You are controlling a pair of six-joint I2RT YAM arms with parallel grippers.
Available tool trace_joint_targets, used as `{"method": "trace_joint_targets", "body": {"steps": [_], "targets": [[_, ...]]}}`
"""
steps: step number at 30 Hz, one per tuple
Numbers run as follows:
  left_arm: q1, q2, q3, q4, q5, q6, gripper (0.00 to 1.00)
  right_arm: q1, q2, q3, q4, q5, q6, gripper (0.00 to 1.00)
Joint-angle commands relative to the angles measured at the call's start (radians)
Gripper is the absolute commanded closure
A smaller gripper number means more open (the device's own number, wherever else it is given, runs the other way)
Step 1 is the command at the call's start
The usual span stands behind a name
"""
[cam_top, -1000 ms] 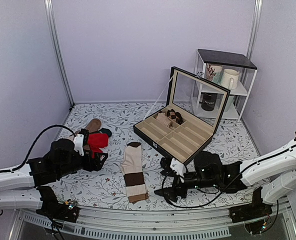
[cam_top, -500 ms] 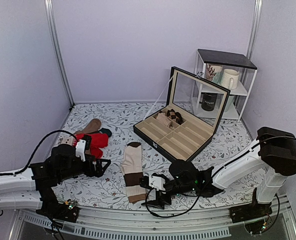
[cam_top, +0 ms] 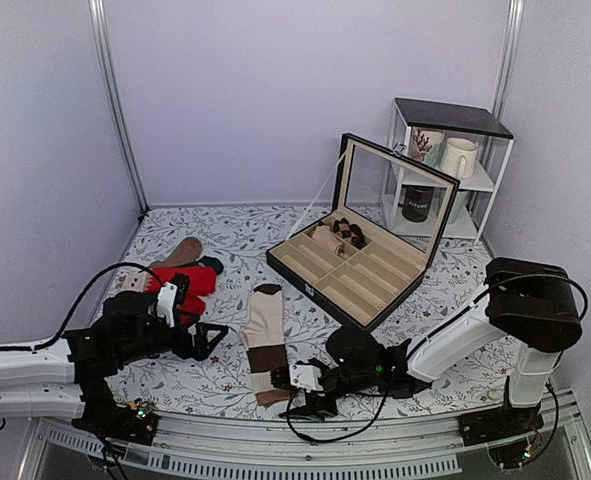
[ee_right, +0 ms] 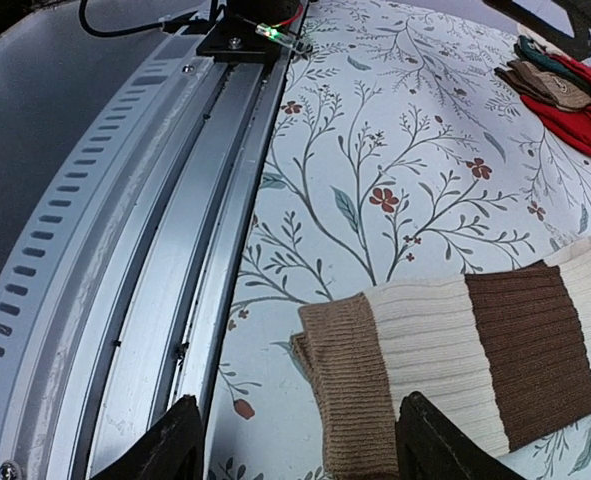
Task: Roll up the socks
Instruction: Roll a pair of socks at the center of the board.
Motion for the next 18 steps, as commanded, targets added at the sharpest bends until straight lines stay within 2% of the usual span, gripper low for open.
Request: {"method": "trace_joint_targets", "body": {"steps": [1,7,11,14,18], "targets": [[-0.019,0.015,0.003,0.046,0.025,0.019,0.01,0.006,0.043,0.017,0.010,0.006,-0.026,0.35],[-0.019,0.023,0.005,0.066,0.061,0.025,0.01,0.006,0.066,0.013,0.008,0.057,-0.039,0.42],[-0.019,0.024,0.003,0.071,0.086,0.031,0.03,0.006,0.083,0.007,0.008,0.093,-0.031,0.55],[-0.020,0.022,0.001,0.074,0.105,0.035,0.05,0.006,0.081,-0.002,0.006,0.110,-0.016,0.59],[-0.022,0.014,-0.006,0.082,0.125,0.044,0.05,0.007,0.073,-0.005,-0.020,0.113,0.033,0.71]]}}
